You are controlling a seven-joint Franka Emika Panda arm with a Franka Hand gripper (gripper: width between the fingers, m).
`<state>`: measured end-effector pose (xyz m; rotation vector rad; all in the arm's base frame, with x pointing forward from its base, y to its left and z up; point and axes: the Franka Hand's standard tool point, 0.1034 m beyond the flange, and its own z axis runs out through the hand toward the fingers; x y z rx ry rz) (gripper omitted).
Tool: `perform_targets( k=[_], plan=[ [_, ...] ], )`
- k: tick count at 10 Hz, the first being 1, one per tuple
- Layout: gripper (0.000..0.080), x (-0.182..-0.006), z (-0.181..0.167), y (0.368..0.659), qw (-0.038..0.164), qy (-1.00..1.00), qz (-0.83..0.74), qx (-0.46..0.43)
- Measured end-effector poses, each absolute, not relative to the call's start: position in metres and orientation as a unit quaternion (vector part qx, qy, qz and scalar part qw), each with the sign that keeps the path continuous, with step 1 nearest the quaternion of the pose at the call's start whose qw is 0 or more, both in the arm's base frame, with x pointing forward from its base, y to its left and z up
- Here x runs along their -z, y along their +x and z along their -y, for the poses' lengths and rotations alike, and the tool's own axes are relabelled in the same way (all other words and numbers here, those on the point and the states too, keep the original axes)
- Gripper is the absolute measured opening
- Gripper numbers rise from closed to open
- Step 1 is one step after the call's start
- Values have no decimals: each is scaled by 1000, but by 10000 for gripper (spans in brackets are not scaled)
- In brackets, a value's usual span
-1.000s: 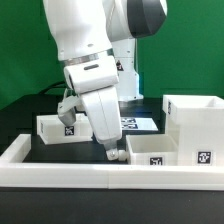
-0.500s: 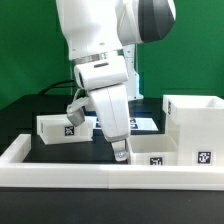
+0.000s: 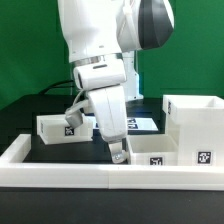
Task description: Assemble drawer
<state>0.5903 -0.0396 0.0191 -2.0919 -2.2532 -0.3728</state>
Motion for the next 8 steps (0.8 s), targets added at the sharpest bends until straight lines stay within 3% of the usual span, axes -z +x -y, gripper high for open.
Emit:
perform_targets(
  k=[8],
  plan=[
    [649, -20, 15, 593, 15, -683, 720, 124]
  ],
)
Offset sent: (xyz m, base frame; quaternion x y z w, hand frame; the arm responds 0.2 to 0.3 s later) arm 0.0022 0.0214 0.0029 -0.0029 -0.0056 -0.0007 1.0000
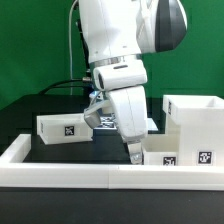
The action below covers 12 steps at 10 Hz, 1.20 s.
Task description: Assemble drawer
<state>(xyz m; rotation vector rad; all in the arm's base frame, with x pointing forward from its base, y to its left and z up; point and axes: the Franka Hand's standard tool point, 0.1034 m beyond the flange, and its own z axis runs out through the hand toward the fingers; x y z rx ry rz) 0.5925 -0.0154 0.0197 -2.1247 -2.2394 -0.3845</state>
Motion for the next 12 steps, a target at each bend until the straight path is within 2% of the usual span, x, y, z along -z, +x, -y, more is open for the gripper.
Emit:
perform_targets(
  k=[2, 6, 12],
  plan=[
    [649, -19, 13, 592, 14, -682, 721, 123],
    [649, -18, -14, 591, 6, -673, 731, 112],
    [649, -17, -35, 590, 10, -678, 727, 112]
  ],
)
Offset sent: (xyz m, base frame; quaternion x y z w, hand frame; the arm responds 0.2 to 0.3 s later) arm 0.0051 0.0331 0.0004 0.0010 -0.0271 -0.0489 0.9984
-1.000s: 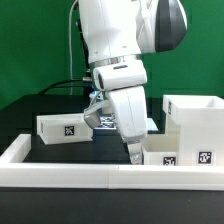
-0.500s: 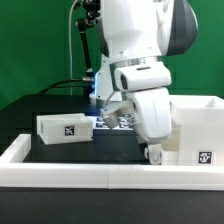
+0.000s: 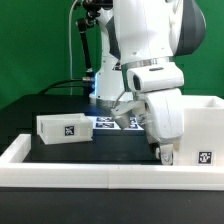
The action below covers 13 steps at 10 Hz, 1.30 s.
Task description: Assemble drawer
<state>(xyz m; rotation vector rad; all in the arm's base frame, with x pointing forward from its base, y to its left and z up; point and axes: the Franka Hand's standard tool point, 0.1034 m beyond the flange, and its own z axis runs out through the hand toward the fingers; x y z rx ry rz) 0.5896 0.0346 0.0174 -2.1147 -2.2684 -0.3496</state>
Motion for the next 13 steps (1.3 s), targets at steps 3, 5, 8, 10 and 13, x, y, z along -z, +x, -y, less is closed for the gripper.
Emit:
perform_targets(
  k=[3, 5, 8, 10, 13],
  plan=[
    [649, -20, -8, 594, 11, -684, 722, 107],
    [649, -23, 16, 597, 9, -697, 708, 108],
    [649, -28, 71, 580, 6, -719, 687, 106],
    [649, -37, 91, 563, 4, -732, 674, 100],
    [649, -44, 122, 511, 5, -752, 654, 84]
  ],
)
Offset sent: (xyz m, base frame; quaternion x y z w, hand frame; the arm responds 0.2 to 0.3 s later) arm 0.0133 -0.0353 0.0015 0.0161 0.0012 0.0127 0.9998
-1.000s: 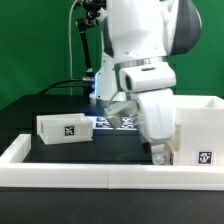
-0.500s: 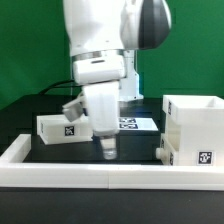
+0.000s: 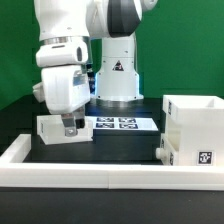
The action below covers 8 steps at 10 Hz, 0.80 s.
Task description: Assemble drawer
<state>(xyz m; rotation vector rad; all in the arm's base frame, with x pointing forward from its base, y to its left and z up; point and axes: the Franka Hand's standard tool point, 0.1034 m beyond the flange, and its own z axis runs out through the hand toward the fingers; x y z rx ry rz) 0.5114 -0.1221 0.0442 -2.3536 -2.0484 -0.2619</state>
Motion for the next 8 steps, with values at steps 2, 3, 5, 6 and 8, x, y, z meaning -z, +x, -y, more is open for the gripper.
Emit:
perform_targets(
  k=[2, 3, 5, 6, 8],
  plan=[
    [649, -37, 120, 494, 14, -754, 652, 78],
    [649, -37, 120, 494, 15, -757, 648, 77],
    [649, -36, 120, 493, 16, -758, 648, 77],
    [649, -35, 119, 493, 21, -786, 613, 77],
    [649, -35, 119, 493, 24, -812, 579, 76]
  ],
)
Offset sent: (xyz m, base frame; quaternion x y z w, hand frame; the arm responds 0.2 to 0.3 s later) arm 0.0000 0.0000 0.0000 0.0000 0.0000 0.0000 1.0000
